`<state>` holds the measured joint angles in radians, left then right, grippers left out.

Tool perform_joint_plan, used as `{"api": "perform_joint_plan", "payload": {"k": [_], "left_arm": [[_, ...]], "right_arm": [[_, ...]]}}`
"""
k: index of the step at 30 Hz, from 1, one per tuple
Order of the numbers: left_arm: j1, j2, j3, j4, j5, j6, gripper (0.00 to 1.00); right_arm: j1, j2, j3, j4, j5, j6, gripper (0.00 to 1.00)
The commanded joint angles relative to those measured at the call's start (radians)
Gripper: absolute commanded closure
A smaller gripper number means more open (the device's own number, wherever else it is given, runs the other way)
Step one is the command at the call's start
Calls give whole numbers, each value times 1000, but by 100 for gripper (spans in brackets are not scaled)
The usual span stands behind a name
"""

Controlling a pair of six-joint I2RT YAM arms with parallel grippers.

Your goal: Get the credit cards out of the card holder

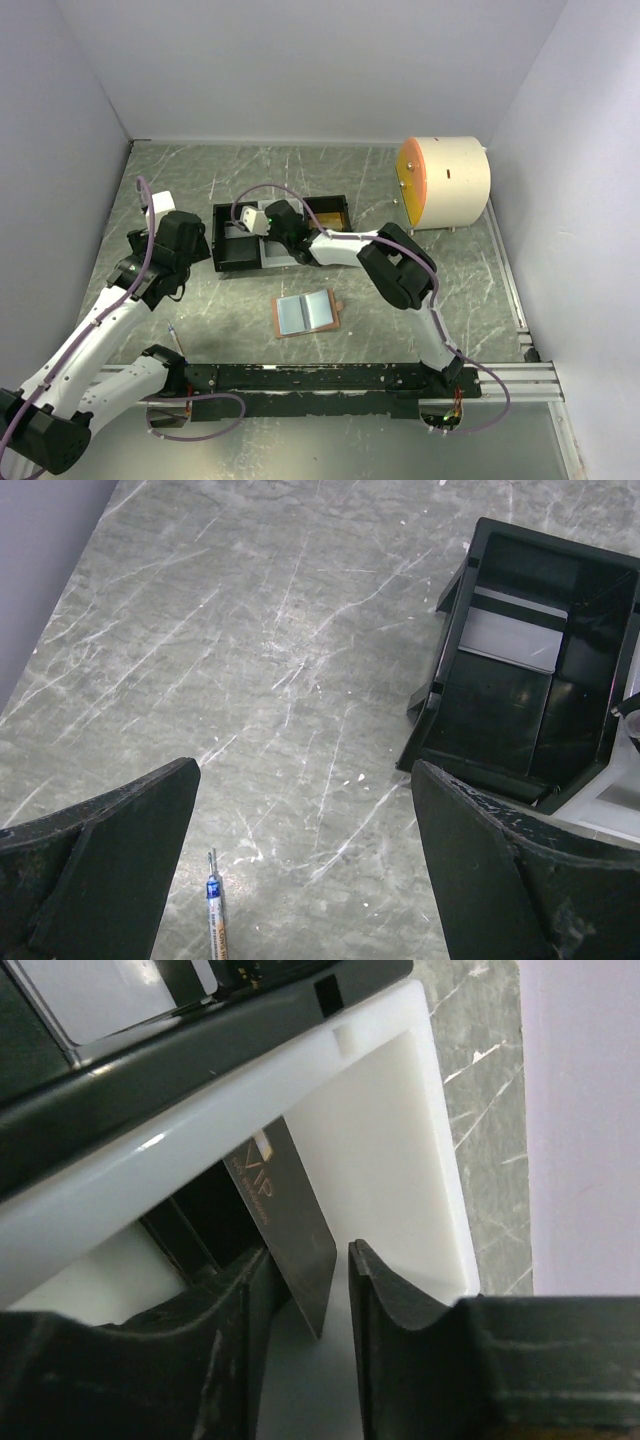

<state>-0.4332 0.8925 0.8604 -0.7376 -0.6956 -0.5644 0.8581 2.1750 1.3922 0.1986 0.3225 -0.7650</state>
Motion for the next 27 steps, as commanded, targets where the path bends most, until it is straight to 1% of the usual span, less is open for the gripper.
{"api": "perform_joint_plan", "payload": {"k": [1, 6, 15, 23, 27], "left_arm": [[12, 3, 21, 7, -5, 17, 1], [13, 6, 20, 10, 0, 21, 1], [14, 17, 21, 10, 8, 22, 1], [14, 23, 19, 10, 11, 22, 1], [15, 28, 20, 8, 12, 22, 1]], "right_arm": [[-5, -37, -3, -3, -18, 20, 62], [-11, -62, -15, -32, -45, 53, 55], [-32, -96, -32, -74, -119, 76, 49], [-34, -82, -17, -80, -104, 99, 47], [-34, -122, -31, -51, -126, 149, 46]]}}
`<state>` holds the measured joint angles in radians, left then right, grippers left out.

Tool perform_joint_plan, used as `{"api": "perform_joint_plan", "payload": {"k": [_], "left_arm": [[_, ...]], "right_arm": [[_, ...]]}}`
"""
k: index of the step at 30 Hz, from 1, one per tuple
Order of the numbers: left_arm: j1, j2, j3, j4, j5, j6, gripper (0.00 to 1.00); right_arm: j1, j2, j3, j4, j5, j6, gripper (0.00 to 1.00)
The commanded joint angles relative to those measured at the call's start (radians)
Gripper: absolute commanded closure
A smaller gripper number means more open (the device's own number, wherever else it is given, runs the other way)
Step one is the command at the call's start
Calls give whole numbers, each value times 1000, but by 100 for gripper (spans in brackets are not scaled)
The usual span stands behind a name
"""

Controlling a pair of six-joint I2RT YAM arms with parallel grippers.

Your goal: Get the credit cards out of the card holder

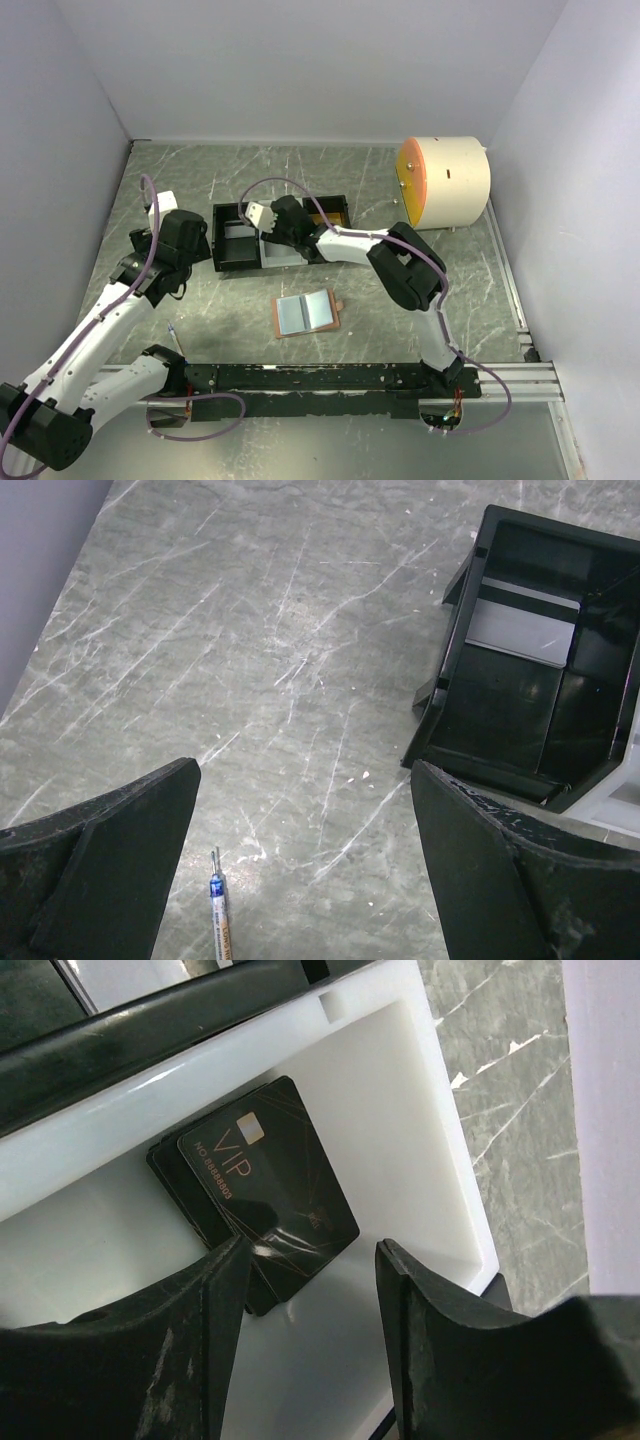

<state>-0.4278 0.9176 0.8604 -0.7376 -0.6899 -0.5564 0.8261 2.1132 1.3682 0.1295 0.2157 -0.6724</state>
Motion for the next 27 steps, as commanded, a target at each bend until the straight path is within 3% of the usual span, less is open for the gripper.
{"api": "perform_joint_plan", "payload": {"k": [1, 7, 10, 13, 17, 21, 27], "left_arm": [[9, 3, 21, 8, 6, 15, 1], [10, -2, 24, -2, 10, 8, 0], [9, -19, 24, 1, 27, 10, 0], [9, -39, 15, 18, 40, 20, 0], [9, -41, 14, 20, 43, 21, 0], [9, -34, 26, -4, 25, 4, 0], [10, -48, 20, 3, 26, 4, 0]], "right_arm": [[-2, -76, -8, 25, -23, 76, 46], [-2, -256, -61, 58, -14, 269, 44], [-1, -390, -176, 163, 96, 428, 45], [-7, -519, -241, 112, 181, 595, 44], [-14, -660, -388, 82, 126, 736, 41], [-14, -721, -502, 14, 9, 876, 28], [-13, -804, -608, -70, -116, 1027, 27]]}}
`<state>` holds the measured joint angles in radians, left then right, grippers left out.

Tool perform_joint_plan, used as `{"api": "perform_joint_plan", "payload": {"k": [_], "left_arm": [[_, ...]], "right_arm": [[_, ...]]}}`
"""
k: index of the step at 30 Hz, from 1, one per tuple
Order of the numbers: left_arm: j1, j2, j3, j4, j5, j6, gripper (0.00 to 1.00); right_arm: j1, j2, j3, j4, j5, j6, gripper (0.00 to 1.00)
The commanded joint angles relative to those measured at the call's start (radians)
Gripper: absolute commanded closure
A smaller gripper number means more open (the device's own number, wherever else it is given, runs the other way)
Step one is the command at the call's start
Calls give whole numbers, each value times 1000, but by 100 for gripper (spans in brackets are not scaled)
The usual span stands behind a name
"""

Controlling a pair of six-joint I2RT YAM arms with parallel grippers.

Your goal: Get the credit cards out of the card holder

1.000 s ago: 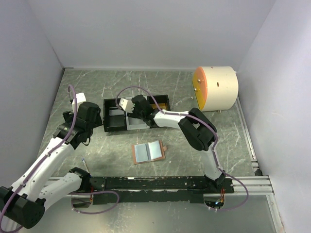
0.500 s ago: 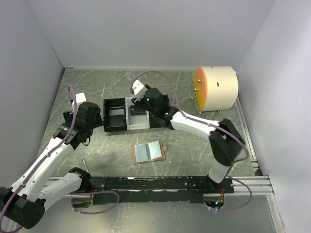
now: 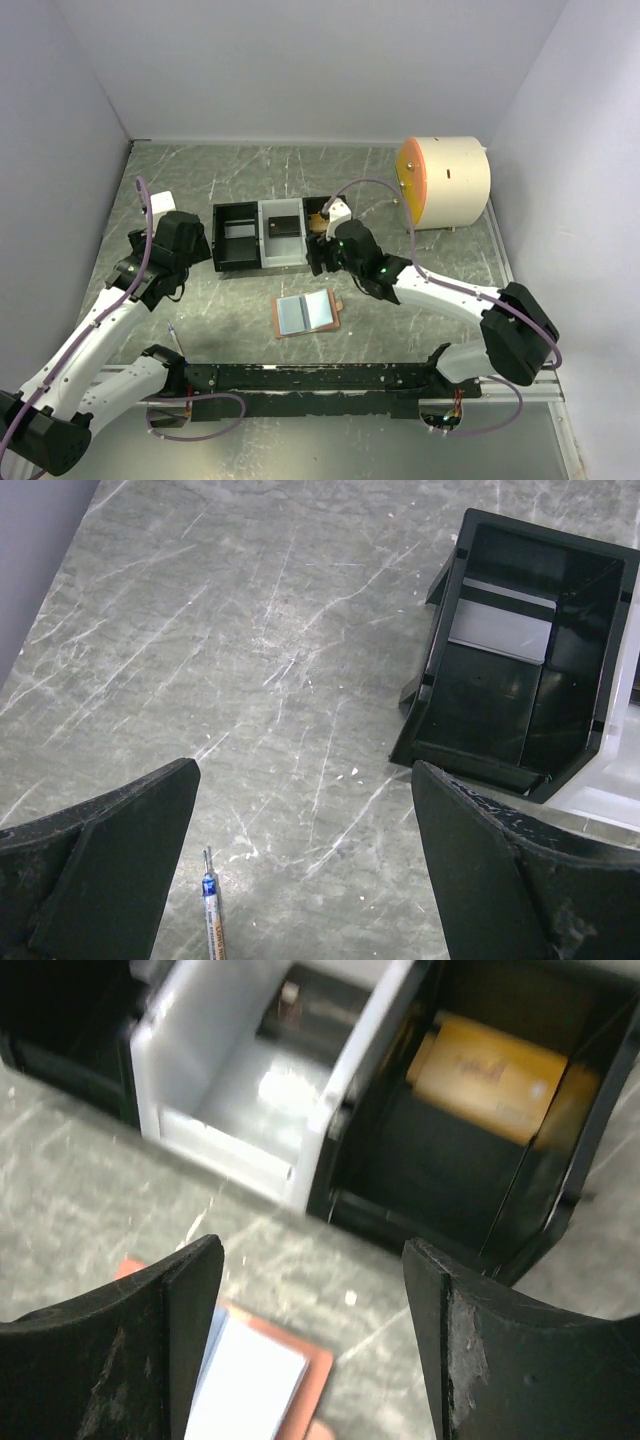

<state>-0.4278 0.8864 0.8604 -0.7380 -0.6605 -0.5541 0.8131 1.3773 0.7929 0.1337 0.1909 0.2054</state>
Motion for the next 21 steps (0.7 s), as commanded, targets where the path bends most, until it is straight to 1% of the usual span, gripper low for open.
{"api": "perform_joint_plan", "payload": {"k": [1, 5, 9, 13, 16, 19, 21], "left_arm": [[10, -18, 17, 5, -3, 4, 0], [10, -17, 19, 1, -10, 1, 0], [10, -13, 20, -4, -19, -4, 0], [9, -4, 21, -5, -23, -3, 0], [9, 1, 22, -7, -20, -3, 0], [10, 4, 23, -8, -19, -4, 0], [10, 2, 22, -10, -23, -5, 0]], "right_arm": [[-1, -79, -40, -81, -111, 168, 26], [6, -97, -42, -122, -159, 225, 28], [28, -77, -35, -165, -121, 308, 30], [71, -50, -36, -167, -90, 372, 33], [118, -27, -14, -200, -17, 409, 36], [190, -7, 10, -224, 118, 456, 38], [219, 12, 19, -224, 145, 491, 40]]}}
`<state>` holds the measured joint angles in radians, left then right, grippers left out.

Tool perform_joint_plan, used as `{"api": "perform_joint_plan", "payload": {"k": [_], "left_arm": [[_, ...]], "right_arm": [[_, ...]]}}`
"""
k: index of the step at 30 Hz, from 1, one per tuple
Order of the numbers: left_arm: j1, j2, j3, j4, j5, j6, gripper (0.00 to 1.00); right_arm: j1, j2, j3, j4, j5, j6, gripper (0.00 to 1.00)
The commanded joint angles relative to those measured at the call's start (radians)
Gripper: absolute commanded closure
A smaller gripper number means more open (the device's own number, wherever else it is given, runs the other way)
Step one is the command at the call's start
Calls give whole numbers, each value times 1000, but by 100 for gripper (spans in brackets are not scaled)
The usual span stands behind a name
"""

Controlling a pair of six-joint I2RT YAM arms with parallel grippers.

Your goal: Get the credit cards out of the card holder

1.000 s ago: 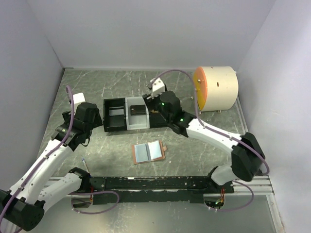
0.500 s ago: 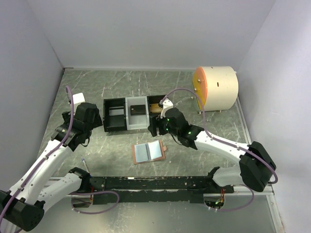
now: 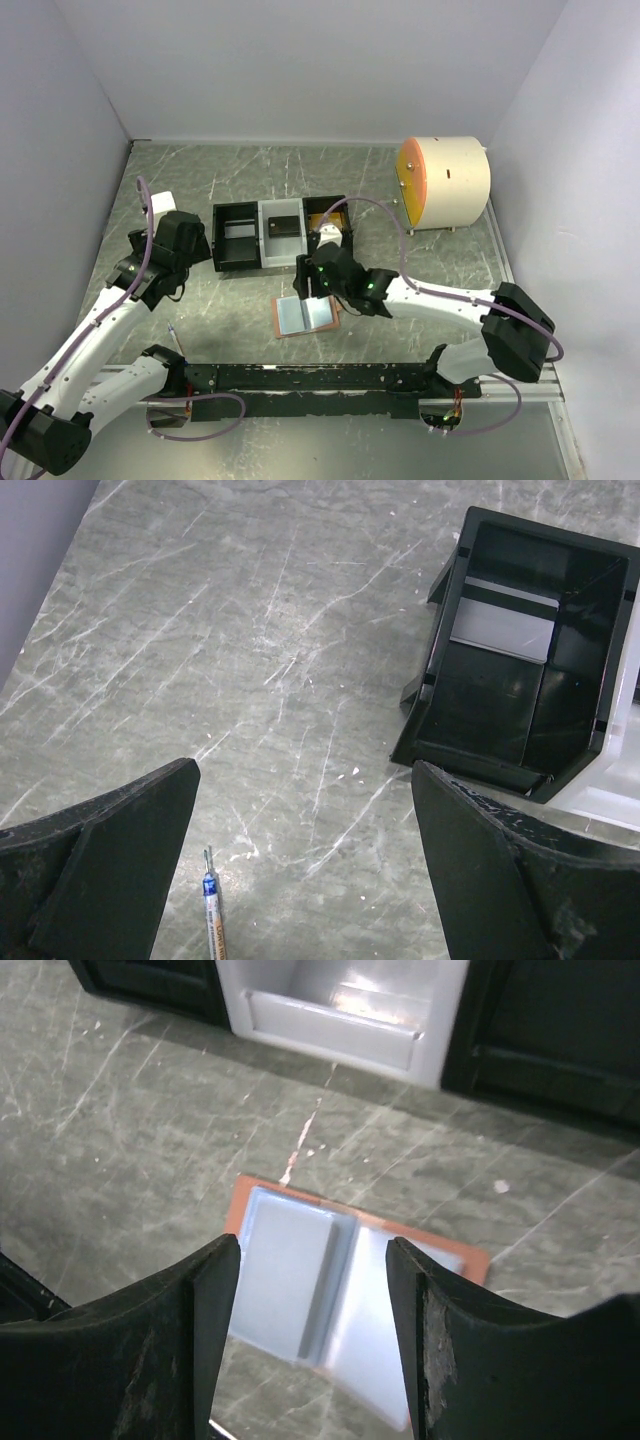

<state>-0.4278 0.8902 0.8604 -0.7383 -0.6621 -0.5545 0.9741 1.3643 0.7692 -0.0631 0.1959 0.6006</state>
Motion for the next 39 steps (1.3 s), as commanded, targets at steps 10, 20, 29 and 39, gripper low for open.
{"api": "perform_joint_plan", "payload": {"k": [10, 20, 29, 39], "left_arm": [[9, -3, 21, -10, -24, -7, 1], [9, 4, 25, -14, -32, -9, 1], [9, 7, 23, -14, -33, -8, 1], [10, 8, 22, -13, -31, -6, 1]], "right_arm": [[163, 157, 110, -82, 209, 137, 42], [172, 275, 172, -114, 113, 104, 38], [180, 361, 226, -194, 164, 128, 35], [196, 413, 265, -192, 174, 137, 35]]}}
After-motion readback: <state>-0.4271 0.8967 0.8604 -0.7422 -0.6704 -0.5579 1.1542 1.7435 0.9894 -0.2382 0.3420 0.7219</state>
